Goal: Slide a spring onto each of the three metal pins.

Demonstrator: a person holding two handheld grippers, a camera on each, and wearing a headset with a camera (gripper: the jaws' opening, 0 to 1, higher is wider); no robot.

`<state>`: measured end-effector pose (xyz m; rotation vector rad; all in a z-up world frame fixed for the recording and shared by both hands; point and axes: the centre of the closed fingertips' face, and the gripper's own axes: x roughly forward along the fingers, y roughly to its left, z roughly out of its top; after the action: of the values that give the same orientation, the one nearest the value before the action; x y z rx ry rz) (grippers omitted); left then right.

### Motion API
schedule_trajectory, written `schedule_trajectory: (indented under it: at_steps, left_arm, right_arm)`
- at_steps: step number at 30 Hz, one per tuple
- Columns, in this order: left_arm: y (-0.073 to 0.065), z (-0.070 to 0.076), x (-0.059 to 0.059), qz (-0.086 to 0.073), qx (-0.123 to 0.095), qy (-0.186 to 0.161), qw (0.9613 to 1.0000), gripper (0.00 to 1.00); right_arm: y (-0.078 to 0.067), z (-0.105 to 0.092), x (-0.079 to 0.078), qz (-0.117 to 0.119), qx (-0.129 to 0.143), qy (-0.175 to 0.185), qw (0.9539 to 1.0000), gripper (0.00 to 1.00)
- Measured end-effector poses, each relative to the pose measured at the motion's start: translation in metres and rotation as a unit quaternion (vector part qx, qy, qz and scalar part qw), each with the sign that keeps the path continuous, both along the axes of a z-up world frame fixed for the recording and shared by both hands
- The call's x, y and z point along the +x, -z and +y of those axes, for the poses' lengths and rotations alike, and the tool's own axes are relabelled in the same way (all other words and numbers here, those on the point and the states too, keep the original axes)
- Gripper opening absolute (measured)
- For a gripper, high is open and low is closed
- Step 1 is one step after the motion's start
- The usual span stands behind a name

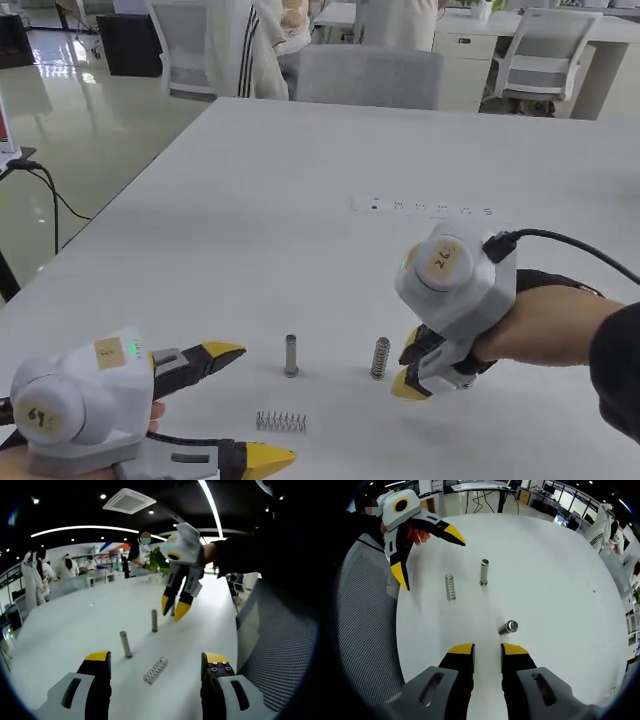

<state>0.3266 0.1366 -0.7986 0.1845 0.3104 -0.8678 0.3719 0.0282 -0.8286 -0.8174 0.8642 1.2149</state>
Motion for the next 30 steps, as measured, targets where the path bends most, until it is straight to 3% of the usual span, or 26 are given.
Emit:
schedule_trajectory:
  at_steps: [13, 30]
  left_arm:
    - [-0.001, 0.001, -0.001, -0.002, 0.001, -0.002, 1.0, 0.68]
    - [0.001, 0.005, -0.002, -0.001, 0.003, -0.007, 1.0, 0.68]
  right_arm:
    - [0.002, 0.037, -0.032, 0.016, 0.02, -0.045, 0.9987, 0.17]
    - [0.01, 0.08, -0.045, 0.024, 0.035, -0.081, 0.9958, 0.15]
